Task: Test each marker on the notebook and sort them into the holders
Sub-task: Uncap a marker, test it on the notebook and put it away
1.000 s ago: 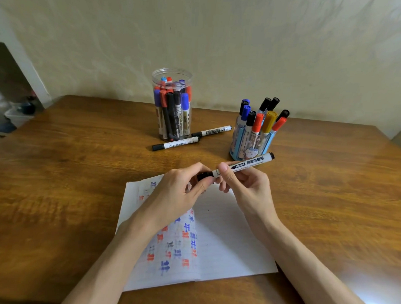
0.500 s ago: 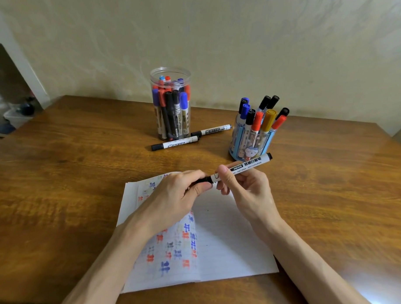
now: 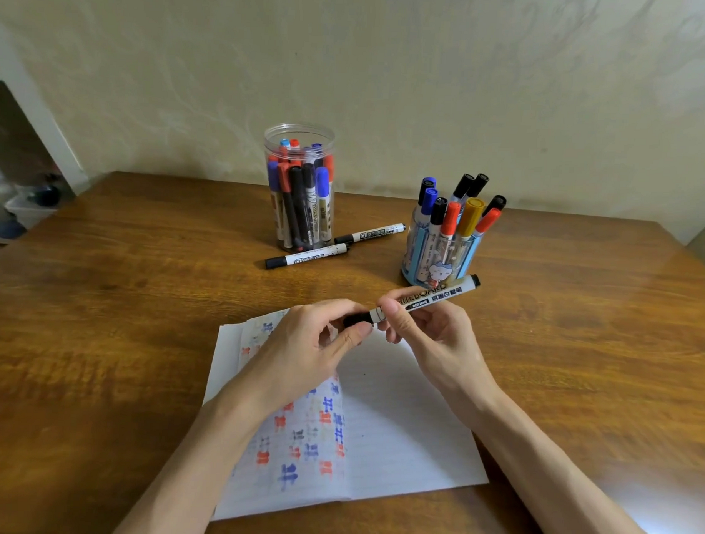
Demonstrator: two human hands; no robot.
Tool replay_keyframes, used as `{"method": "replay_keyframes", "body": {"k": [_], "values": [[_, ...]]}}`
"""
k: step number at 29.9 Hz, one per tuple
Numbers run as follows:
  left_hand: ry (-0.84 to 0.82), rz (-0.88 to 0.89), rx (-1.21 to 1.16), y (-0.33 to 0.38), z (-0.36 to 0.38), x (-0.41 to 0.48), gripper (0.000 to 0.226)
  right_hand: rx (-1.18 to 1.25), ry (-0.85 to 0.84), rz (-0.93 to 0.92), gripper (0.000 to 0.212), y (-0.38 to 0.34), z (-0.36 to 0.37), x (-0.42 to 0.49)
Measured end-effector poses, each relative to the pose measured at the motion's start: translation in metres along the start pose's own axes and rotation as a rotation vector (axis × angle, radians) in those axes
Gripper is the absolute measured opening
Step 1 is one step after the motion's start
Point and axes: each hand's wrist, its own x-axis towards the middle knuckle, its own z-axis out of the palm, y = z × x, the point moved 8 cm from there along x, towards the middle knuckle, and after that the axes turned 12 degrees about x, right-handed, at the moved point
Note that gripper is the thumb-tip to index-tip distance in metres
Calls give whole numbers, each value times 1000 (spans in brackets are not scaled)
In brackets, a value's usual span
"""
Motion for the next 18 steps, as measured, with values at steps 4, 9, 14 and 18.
{"method": "replay_keyframes", "body": {"k": [4,9,14,18], "values": [[121,65,67,4,-7,-1,35,55,48,32,17,7,-1,0],[211,148,253,14,-10,-3,37,73,119,73,19,11,2,-1],[127,105,210,12,0,-1,23,36,82,46,21,9,3,-2],[81,-30,76,-9,-12,-4,22,64,222,45,27,1,-25,0]]}}
